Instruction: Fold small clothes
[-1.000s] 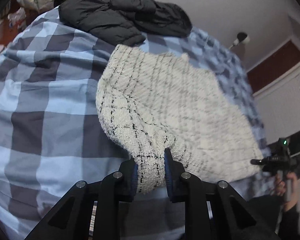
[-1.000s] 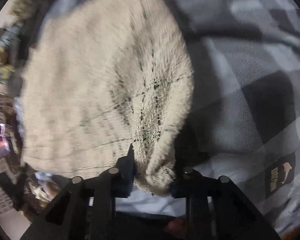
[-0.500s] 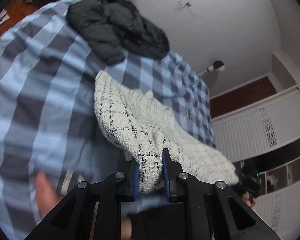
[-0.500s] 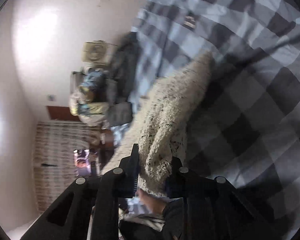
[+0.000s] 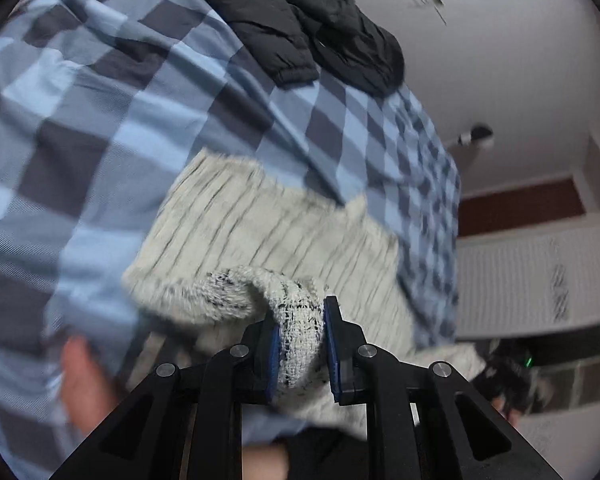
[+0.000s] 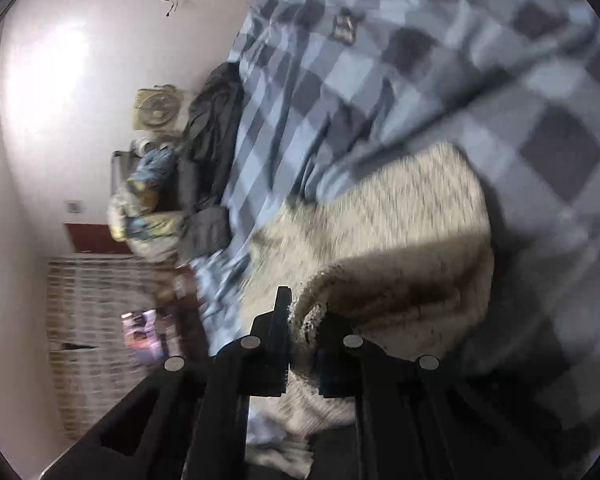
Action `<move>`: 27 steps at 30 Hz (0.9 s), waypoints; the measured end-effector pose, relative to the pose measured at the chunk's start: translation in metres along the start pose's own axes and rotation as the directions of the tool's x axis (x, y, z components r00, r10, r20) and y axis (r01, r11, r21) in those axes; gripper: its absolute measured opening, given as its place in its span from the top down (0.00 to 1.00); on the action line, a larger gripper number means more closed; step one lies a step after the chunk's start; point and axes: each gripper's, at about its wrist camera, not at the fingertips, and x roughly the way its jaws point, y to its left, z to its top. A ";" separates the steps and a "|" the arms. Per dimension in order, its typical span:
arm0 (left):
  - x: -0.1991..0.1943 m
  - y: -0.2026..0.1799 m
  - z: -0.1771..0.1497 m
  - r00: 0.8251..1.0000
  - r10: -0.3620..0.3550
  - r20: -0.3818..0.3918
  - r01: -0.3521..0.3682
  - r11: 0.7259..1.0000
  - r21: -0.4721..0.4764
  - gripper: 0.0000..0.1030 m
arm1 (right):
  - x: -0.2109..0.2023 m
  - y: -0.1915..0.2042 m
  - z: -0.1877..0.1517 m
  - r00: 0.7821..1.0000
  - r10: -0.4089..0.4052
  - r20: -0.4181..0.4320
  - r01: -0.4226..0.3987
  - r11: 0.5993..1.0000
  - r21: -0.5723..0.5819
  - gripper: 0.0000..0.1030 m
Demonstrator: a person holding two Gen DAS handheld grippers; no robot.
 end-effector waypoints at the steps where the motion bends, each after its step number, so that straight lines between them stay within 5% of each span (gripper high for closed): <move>1: 0.005 0.000 0.011 0.999 -0.024 0.023 0.025 0.999 -0.025 0.83 | 0.000 0.004 0.003 1.000 -0.003 0.017 0.003 1.000 -0.005 0.94; 6: 0.023 0.008 0.065 0.984 -0.068 0.162 0.083 0.992 -0.091 0.83 | 0.015 0.008 0.047 0.988 -0.042 0.148 0.033 0.998 0.060 0.95; 10: 0.020 0.018 0.093 0.948 0.083 0.307 -0.074 0.996 -0.041 0.83 | 0.048 -0.030 0.079 0.963 -0.122 0.240 0.076 0.978 0.194 0.95; 15: 0.013 0.022 0.095 0.902 0.239 0.360 -0.244 0.969 -0.033 0.83 | 0.090 -0.068 0.110 0.975 -0.158 0.157 0.106 0.949 0.298 0.93; 18: 0.003 -0.009 0.081 0.850 0.305 0.430 -0.368 0.927 0.069 0.83 | 0.089 -0.084 0.111 0.975 -0.153 0.160 0.077 0.913 0.400 0.90; 19: 0.003 -0.021 0.077 0.828 0.337 0.447 -0.428 0.896 0.116 0.83 | 0.084 -0.081 0.109 0.969 -0.176 0.173 0.094 0.910 0.404 0.80; 21: 0.003 -0.042 0.065 0.789 0.385 0.479 -0.527 0.825 0.204 0.82 | 0.056 -0.055 0.103 0.901 -0.357 0.248 0.259 0.899 0.353 0.37; 24: -0.001 -0.060 0.050 0.757 0.423 0.498 -0.601 0.749 0.278 0.82 | 0.010 -0.005 0.083 0.779 -0.400 0.483 0.342 0.916 0.208 0.23; 26: -0.006 -0.065 0.038 0.794 0.403 0.455 -0.574 0.743 0.344 0.82 | -0.012 0.021 0.061 0.752 -0.350 0.559 0.357 0.929 0.101 0.13; 27: -0.006 -0.066 0.035 0.815 0.390 0.429 -0.552 0.747 0.370 0.82 | -0.019 0.034 0.044 0.766 -0.308 0.564 0.353 0.935 0.032 0.13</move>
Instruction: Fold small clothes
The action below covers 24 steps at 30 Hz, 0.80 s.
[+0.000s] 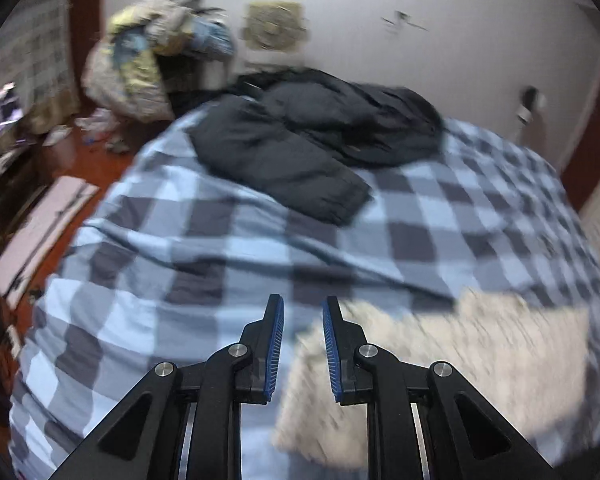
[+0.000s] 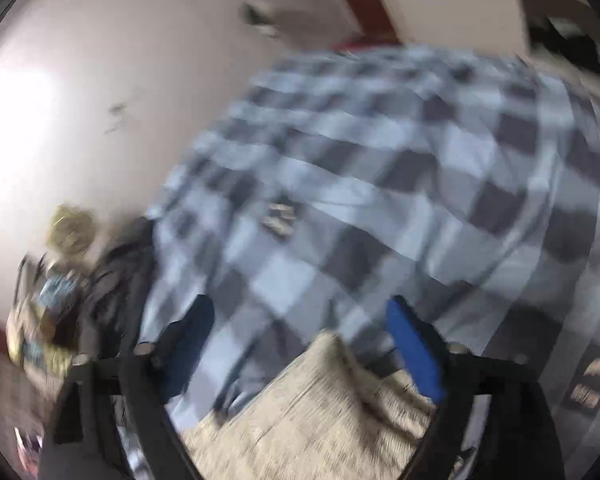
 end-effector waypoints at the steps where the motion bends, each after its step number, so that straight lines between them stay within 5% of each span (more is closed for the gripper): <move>1: -0.001 -0.002 -0.005 0.997 -0.057 -0.044 0.059 0.998 0.023 0.82 | -0.012 0.005 -0.007 0.999 0.036 -0.011 -0.036 0.999 -0.031 0.13; 3: -0.001 -0.006 -0.016 0.987 -0.129 -0.099 0.131 0.991 0.020 0.82 | -0.038 0.015 -0.034 0.988 0.137 -0.066 -0.143 0.984 -0.101 0.13; 7: 0.033 -0.019 -0.041 0.923 -0.233 -0.306 0.244 0.970 -0.002 0.82 | -0.044 0.030 -0.095 0.956 0.199 -0.217 -0.244 0.948 -0.203 0.09; 11: 0.074 -0.031 -0.054 0.892 -0.197 -0.407 0.221 0.975 0.011 0.82 | -0.003 0.049 -0.132 0.896 0.085 -0.436 -0.235 0.924 -0.302 0.09; 17: 0.106 -0.010 -0.059 0.874 -0.221 -0.433 0.195 0.975 -0.104 0.82 | 0.047 0.072 -0.157 0.846 -0.089 -0.526 -0.202 0.859 -0.470 0.10; 20: 0.109 0.019 -0.066 0.853 -0.309 -0.421 0.201 0.938 -0.282 0.83 | 0.073 0.068 -0.174 0.801 -0.314 -0.511 -0.087 0.782 -0.617 0.10; 22: 0.108 0.034 -0.068 0.845 -0.350 -0.403 0.203 0.909 -0.364 0.83 | 0.083 0.058 -0.169 0.787 -0.380 -0.486 -0.013 0.777 -0.629 0.11; 24: 0.102 0.049 -0.070 0.877 -0.240 -0.417 0.081 0.928 -0.363 0.82 | 0.083 0.044 -0.148 0.811 -0.408 -0.420 0.105 0.807 -0.582 0.11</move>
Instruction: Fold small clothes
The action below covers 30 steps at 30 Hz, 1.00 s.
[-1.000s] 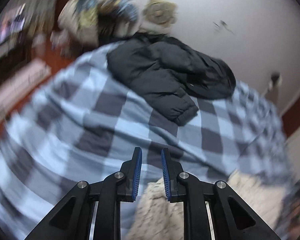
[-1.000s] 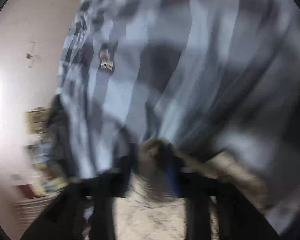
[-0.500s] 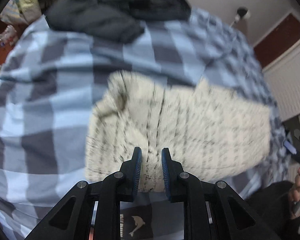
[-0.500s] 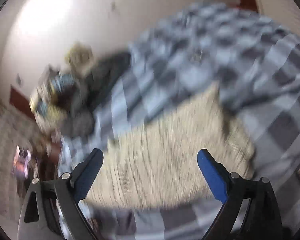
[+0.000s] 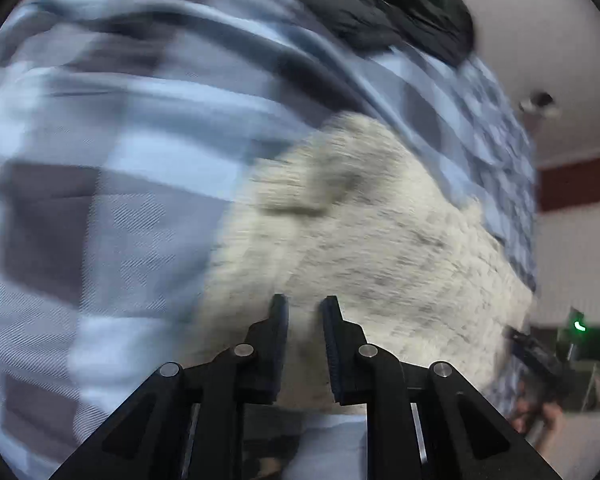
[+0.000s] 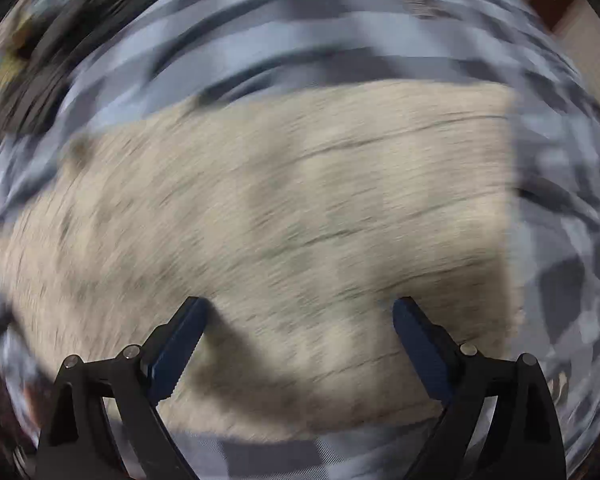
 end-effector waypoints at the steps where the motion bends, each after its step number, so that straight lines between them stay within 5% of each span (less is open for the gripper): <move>1: -0.007 0.007 0.001 0.980 0.195 0.049 -0.195 0.981 0.001 0.81 | -0.003 -0.008 0.003 0.999 -0.038 0.023 0.037 0.999 0.037 0.11; 2: -0.013 0.012 0.001 0.942 0.326 0.085 -0.327 0.945 0.000 0.81 | -0.008 -0.017 0.005 0.993 -0.105 0.048 0.101 0.992 0.072 0.11; 4: -0.024 0.013 0.002 0.883 0.447 0.143 -0.450 0.893 -0.009 0.81 | -0.016 -0.032 0.005 0.965 -0.254 0.060 0.245 0.961 0.129 0.11; 5: -0.036 0.009 0.003 0.883 0.427 0.193 -0.433 0.901 -0.013 0.81 | -0.020 -0.038 0.003 0.958 -0.280 0.061 0.268 0.951 0.154 0.11; 8: -0.065 -0.030 -0.006 0.897 0.277 0.345 -0.319 0.945 0.072 0.81 | -0.054 -0.042 -0.013 0.973 -0.110 0.202 0.067 0.976 0.207 0.11; 11: -0.068 -0.096 -0.021 0.914 0.060 0.401 -0.205 0.921 0.331 0.81 | -0.067 -0.002 -0.012 0.948 0.029 0.318 -0.055 0.996 0.073 0.10; 13: -0.054 -0.129 -0.032 0.947 -0.106 0.304 -0.065 0.861 0.504 0.81 | -0.063 0.039 -0.016 0.941 0.108 0.321 -0.082 0.992 -0.095 0.10; 14: -0.035 -0.148 -0.037 0.967 -0.170 0.192 0.032 0.823 0.568 0.81 | -0.062 0.061 -0.022 0.938 0.136 0.318 -0.081 0.980 -0.180 0.10; 16: 0.001 -0.163 -0.037 0.983 -0.175 0.048 0.113 0.798 0.592 0.81 | -0.053 0.091 -0.025 0.939 0.166 0.301 -0.074 0.953 -0.295 0.10; 18: 0.031 -0.160 -0.031 0.993 -0.118 0.023 0.082 0.807 0.585 0.82 | -0.036 0.113 -0.025 0.954 0.170 0.245 -0.059 0.913 -0.403 0.10; 21: 0.052 -0.138 -0.010 0.978 -0.208 -0.028 0.189 0.818 0.544 0.82 | -0.003 0.112 -0.010 0.978 0.103 0.181 -0.018 0.909 -0.417 0.08; 24: 0.050 -0.110 0.023 0.941 -0.336 -0.031 0.322 0.865 0.386 0.82 | 0.006 0.081 0.010 0.979 0.173 0.111 -0.134 0.947 -0.292 0.06; 26: 0.044 -0.092 0.040 0.922 -0.387 0.011 0.364 0.878 0.312 0.82 | 0.005 0.064 0.017 0.980 0.165 0.114 -0.138 0.968 -0.208 0.07; 28: 0.041 -0.083 0.047 0.919 -0.392 0.035 0.366 0.883 0.296 0.82 | 0.006 0.033 0.026 0.989 -0.006 0.145 0.018 0.996 -0.086 0.07; 30: 0.035 -0.073 0.054 0.917 -0.391 0.083 0.357 0.894 0.269 0.82 | 0.010 -0.002 0.033 0.993 -0.050 0.109 0.045 0.998 0.050 0.07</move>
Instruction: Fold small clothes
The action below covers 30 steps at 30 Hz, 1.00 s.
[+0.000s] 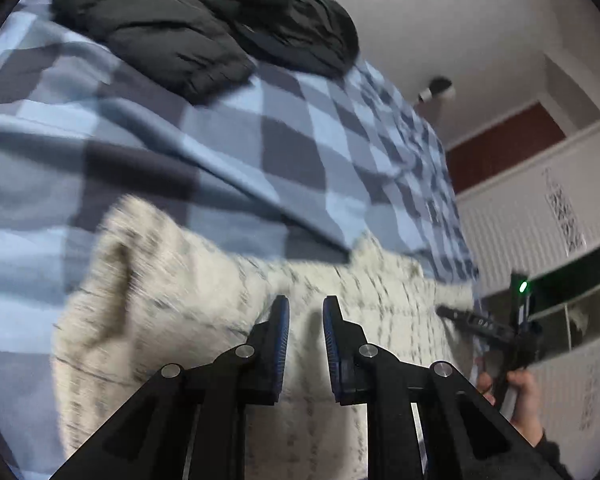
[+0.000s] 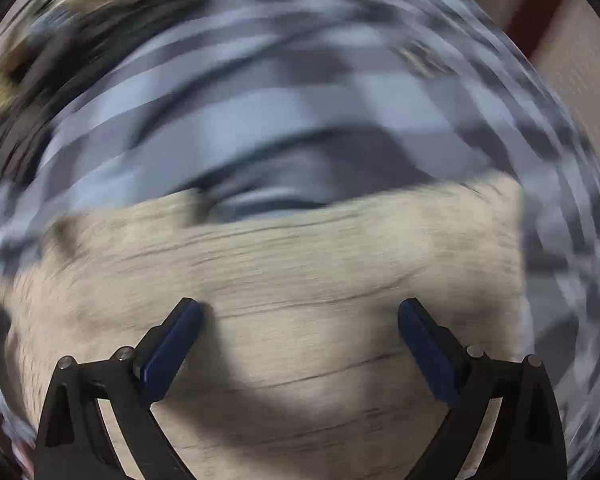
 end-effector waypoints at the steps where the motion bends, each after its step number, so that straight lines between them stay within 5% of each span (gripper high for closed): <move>1: -0.010 0.005 0.004 0.993 0.108 0.053 -0.107 0.994 -0.020 0.82 | 0.003 -0.014 0.002 0.999 -0.039 -0.014 0.039 0.998 0.050 0.07; 3: -0.025 0.014 0.002 0.953 0.283 0.105 -0.279 0.959 -0.052 0.82 | 0.004 -0.039 0.006 0.994 -0.107 -0.028 0.110 0.984 0.142 0.07; 7: -0.058 0.018 0.005 0.892 0.416 0.176 -0.401 0.909 -0.115 0.82 | -0.019 -0.077 0.011 0.990 -0.143 -0.009 0.139 0.945 0.296 0.07; 10: -0.077 -0.002 0.008 0.861 0.455 0.229 -0.442 0.891 -0.107 0.82 | -0.049 -0.102 0.018 0.991 -0.102 0.087 0.062 0.926 0.372 0.05; 15: -0.080 -0.030 0.003 0.884 0.409 0.225 -0.418 0.908 -0.007 0.82 | -0.011 -0.124 0.047 0.986 0.163 0.024 -0.156 0.881 0.446 0.05; 20: -0.074 -0.046 -0.011 0.899 0.394 0.191 -0.412 0.909 0.065 0.82 | 0.025 -0.109 0.054 0.960 0.271 -0.069 -0.211 0.863 0.459 0.08; 22: -0.066 -0.051 -0.011 0.897 0.401 0.183 -0.421 0.903 0.084 0.82 | 0.019 -0.093 0.055 0.954 0.296 -0.056 -0.250 0.882 0.399 0.46; 23: -0.065 -0.053 -0.011 0.899 0.398 0.181 -0.419 0.904 0.091 0.82 | 0.017 -0.084 0.055 0.952 0.295 -0.077 -0.249 0.898 0.364 0.80; 26: -0.067 -0.057 -0.013 0.912 0.361 0.195 -0.383 0.919 0.094 0.82 | 0.012 -0.077 0.052 0.955 0.285 -0.082 -0.241 0.907 0.344 0.93; 28: -0.073 -0.061 -0.015 0.910 0.349 0.225 -0.377 0.922 0.094 0.82 | 0.001 -0.091 0.047 0.939 0.344 -0.018 -0.306 0.858 0.414 0.94; 30: -0.078 -0.066 -0.016 0.898 0.357 0.257 -0.392 0.914 0.101 0.82 | -0.016 -0.115 0.040 0.900 0.427 0.088 -0.410 0.763 0.500 0.94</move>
